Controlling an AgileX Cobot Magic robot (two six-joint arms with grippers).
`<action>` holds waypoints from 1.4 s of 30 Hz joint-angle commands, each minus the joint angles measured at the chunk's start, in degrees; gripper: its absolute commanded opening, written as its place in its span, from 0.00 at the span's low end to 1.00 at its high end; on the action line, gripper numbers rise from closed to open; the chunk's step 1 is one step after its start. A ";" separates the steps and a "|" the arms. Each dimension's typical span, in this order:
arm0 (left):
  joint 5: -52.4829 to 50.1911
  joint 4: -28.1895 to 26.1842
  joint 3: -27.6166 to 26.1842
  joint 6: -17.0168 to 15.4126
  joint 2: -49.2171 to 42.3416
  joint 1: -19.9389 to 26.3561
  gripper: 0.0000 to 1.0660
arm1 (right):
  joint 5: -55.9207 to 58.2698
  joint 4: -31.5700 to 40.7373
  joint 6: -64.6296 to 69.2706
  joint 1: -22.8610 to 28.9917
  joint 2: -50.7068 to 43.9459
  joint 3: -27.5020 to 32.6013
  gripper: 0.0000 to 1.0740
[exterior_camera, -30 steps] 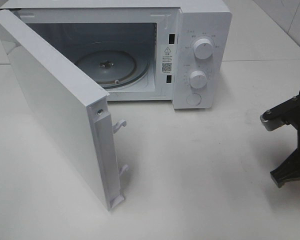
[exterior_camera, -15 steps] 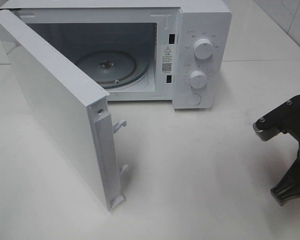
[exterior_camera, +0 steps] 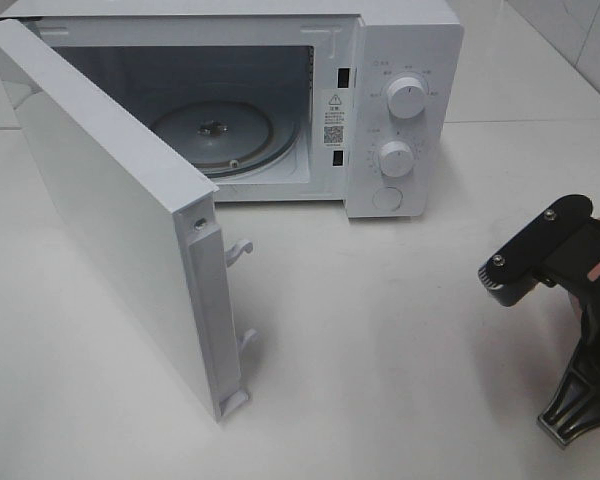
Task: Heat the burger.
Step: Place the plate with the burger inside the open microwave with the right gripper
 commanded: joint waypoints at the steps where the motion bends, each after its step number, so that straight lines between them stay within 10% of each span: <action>1: -0.74 -0.06 0.23 -0.23 -1.09 -0.23 0.85 | 3.50 -3.04 -2.41 3.27 -1.43 0.23 0.00; 42: -0.74 -0.06 0.23 -0.23 -1.09 -0.23 0.85 | -10.83 -8.31 -33.00 12.20 -2.75 0.17 0.00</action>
